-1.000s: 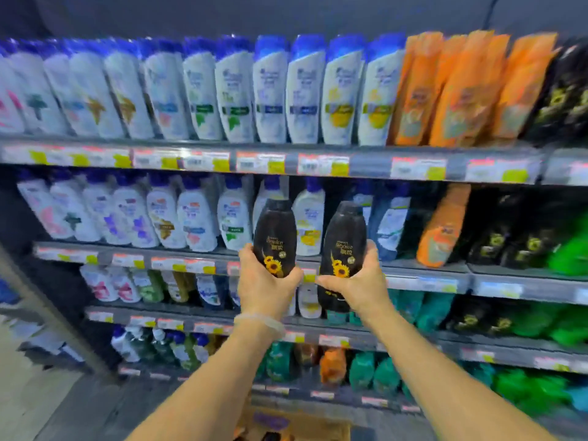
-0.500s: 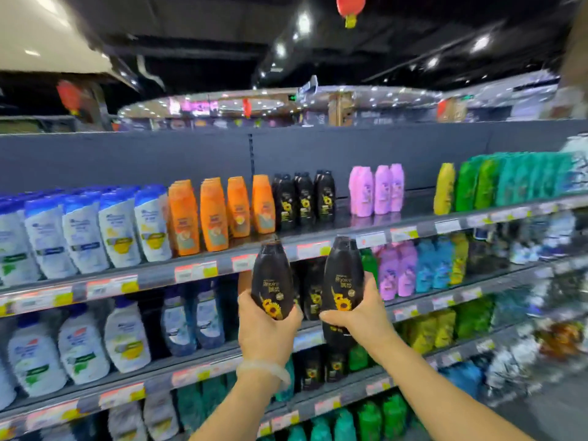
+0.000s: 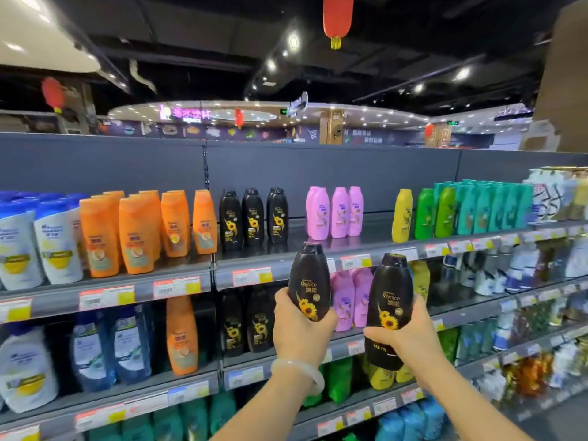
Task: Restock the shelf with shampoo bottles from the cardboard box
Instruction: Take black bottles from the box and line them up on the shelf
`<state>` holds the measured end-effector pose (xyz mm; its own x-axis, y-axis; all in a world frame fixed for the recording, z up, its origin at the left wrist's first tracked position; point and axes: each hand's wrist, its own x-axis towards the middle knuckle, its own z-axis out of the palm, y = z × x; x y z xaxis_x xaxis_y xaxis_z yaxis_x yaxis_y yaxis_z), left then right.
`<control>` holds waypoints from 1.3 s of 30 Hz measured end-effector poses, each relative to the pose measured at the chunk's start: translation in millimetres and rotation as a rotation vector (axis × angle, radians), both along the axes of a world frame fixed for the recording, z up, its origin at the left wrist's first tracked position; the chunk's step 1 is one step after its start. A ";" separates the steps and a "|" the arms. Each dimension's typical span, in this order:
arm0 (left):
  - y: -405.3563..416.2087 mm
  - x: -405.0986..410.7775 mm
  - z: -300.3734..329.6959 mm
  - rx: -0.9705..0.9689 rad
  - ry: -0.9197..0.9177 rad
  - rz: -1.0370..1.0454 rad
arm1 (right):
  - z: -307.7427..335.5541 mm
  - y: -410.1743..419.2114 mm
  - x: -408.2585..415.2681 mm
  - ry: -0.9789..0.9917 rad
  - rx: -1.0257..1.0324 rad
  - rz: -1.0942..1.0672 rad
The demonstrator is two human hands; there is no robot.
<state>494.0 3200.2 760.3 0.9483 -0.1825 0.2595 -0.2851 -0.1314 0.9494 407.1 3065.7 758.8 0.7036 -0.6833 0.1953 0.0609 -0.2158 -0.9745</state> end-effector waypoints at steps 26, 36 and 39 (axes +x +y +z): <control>-24.3 236.5 56.1 -0.066 -0.121 0.431 | 71.8 -75.4 352.7 -0.111 -0.147 0.359; -41.6 256.0 50.9 -0.054 -0.113 0.509 | 34.1 -88.3 385.7 0.064 -0.103 0.495; -46.1 258.2 48.7 -0.053 -0.095 0.511 | 34.8 -89.0 387.8 0.076 -0.108 0.521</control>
<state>752.2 3154.1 809.1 0.8847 0.3132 0.3453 -0.2825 -0.2290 0.9315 794.9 2976.7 793.5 0.9590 -0.2190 0.1801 0.1164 -0.2752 -0.9543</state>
